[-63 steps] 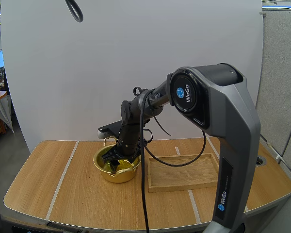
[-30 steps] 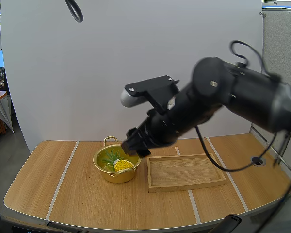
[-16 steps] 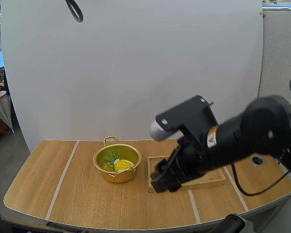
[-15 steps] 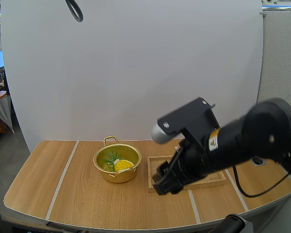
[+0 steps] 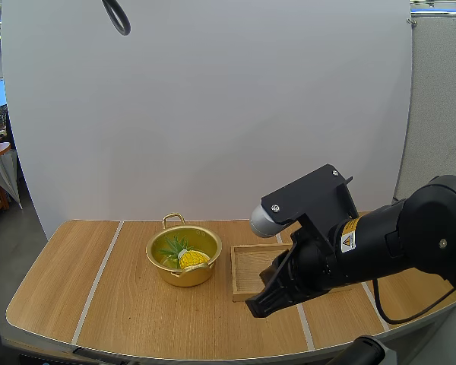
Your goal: Open the pot, put the pineapple inside, and close it
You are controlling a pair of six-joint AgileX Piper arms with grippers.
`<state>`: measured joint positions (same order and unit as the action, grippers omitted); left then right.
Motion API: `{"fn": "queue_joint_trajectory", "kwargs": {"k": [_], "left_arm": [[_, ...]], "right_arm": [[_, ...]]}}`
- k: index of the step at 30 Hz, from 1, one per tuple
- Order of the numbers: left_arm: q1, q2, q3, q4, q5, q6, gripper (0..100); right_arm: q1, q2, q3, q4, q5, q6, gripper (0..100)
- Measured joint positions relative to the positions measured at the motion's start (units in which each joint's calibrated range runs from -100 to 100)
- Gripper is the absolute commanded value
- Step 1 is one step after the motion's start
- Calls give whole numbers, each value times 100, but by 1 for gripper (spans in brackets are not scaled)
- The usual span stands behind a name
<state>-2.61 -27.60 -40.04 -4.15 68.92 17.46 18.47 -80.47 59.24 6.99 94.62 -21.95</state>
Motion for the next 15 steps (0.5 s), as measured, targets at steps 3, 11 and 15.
{"fn": "queue_joint_trajectory", "kwargs": {"k": [3,11,15], "left_arm": [[0,0,0,0,0,0,0],[0,0,0,0,0,0,0],[0,0,0,0,0,0,0]], "right_arm": [[-64,0,0,83,0,0,0],[-264,-261,0,359,-121,-11,0],[-314,-430,0,368,-121,-11,0]]}}
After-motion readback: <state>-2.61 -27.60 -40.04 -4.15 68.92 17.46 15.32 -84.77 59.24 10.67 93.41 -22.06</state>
